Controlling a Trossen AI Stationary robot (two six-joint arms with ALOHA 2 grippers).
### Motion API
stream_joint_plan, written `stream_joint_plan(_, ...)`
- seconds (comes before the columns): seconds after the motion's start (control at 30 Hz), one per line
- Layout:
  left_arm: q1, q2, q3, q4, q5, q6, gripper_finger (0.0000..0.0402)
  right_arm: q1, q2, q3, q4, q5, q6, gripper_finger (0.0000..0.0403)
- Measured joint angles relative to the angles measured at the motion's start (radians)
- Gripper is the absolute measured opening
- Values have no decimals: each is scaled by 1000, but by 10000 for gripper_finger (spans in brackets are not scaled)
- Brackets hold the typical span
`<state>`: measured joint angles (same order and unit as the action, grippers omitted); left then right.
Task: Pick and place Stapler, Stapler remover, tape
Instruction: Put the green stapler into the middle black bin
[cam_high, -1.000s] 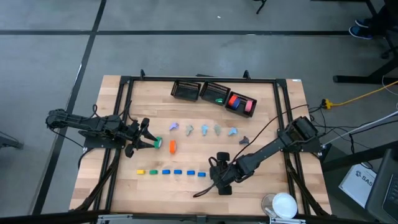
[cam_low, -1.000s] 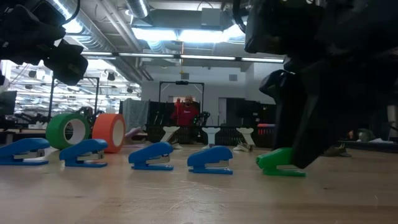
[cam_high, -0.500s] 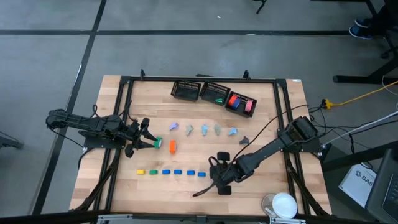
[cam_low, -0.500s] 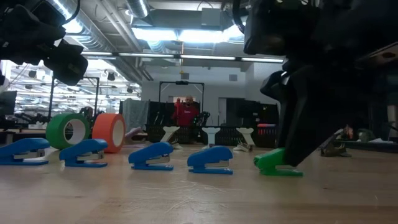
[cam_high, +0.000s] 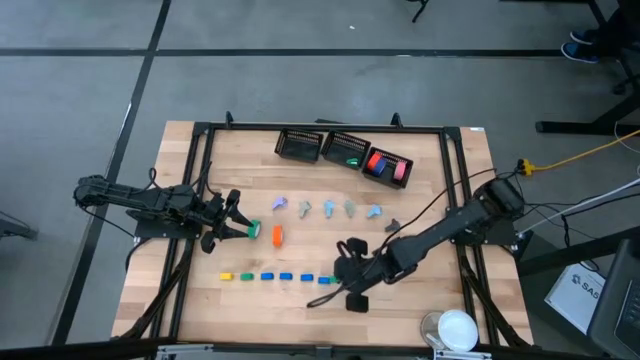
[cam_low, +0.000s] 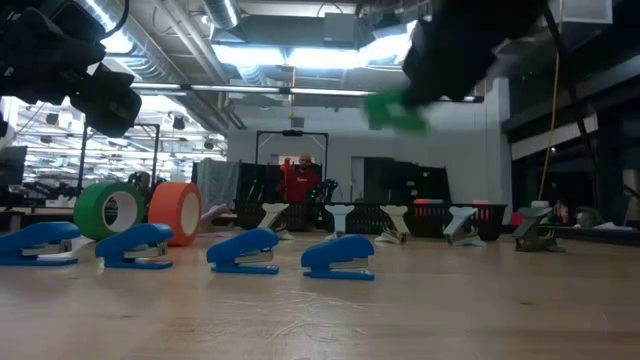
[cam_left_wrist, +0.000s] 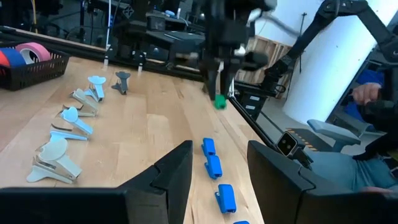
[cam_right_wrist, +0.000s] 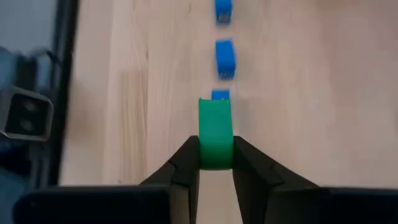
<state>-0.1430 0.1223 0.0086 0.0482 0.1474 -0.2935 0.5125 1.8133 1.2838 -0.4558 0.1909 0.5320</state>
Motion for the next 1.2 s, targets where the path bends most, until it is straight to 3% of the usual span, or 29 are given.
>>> stream_joint_plan(0.27, 0, 0, 0, 0, 0, 0, 150, -79, -47, 113, -96, 0, 112, 77)
stream_joint_plan(0.77, 0, 0, 0, 0, 0, 0, 150, -316, -47, 349, -210, 1, 146, 77)
stream_joint_plan(1.2, 0, 0, 0, 0, 0, 0, 150, -498, -47, 367, -300, 1, 252, 75)
